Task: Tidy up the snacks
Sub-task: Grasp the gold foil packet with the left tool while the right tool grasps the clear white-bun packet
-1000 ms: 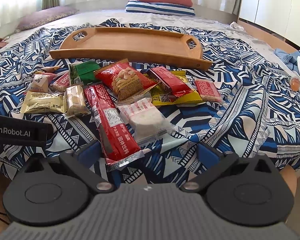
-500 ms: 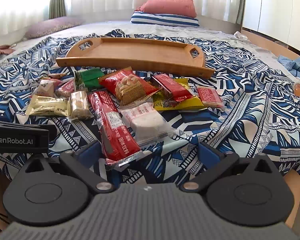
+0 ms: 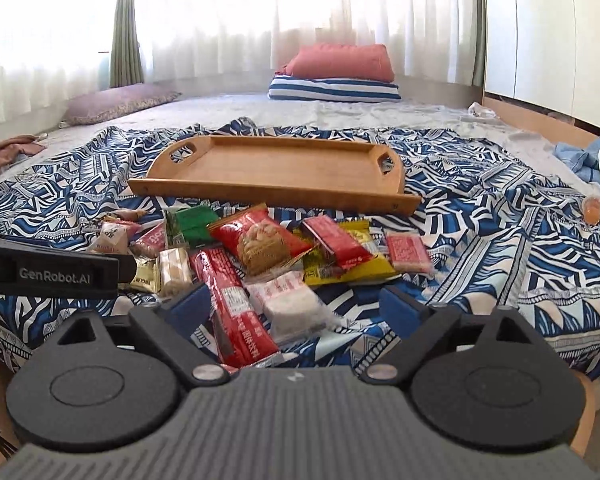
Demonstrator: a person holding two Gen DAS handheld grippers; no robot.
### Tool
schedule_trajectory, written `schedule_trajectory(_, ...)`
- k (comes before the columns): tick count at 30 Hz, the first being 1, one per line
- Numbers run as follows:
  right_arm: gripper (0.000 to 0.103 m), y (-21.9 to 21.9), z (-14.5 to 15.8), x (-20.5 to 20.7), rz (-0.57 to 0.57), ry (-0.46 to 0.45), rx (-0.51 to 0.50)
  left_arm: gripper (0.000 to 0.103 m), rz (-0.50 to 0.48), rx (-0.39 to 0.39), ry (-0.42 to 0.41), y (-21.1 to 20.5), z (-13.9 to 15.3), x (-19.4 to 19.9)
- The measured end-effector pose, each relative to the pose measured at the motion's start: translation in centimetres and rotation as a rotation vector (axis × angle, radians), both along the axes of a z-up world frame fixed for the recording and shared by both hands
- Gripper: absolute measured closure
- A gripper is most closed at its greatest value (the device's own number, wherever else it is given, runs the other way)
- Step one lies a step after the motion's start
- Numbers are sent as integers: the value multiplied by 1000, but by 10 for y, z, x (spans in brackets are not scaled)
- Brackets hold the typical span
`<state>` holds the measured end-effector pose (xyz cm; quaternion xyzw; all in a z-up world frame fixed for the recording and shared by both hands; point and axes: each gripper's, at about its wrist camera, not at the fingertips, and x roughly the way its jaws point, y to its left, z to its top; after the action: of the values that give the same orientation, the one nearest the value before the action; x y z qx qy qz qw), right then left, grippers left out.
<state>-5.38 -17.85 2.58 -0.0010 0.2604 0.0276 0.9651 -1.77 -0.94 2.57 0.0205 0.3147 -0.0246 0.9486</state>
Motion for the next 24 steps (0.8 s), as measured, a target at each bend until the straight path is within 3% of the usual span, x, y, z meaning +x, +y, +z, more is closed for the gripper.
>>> schedule_trajectory(3, 17, -4, -1, 4, -14, 8, 8, 16, -17, -3, 5, -3, -1, 2)
schedule_trajectory(6, 28, -6, -3, 5, -32, 9, -7, 27, -20, -5, 20, -3, -4, 5)
schedule_trajectory(8, 34, -6, -4, 6, -35, 12, -19, 55, -22, 3, 32, -4, -6, 6)
schedule_trajectory(10, 39, -6, -5, 8, -38, 20, -27, 62, -18, 29, 38, -6, -9, 7)
schedule_trajectory(13, 48, -7, -6, 10, -49, 38, -30, 58, -28, 39, 36, -8, -11, 6)
schedule_trajectory(15, 49, -7, -8, 11, -44, 49, -29, 48, -30, 35, 39, -9, -12, 7)
schedule_trajectory(17, 49, -6, -9, 12, -37, 48, -33, 28, -30, 32, 41, -11, -14, 8)
schedule_trajectory(24, 49, 0, -10, 14, -10, 45, -61, 27, -53, 76, 32, -23, -20, 14)
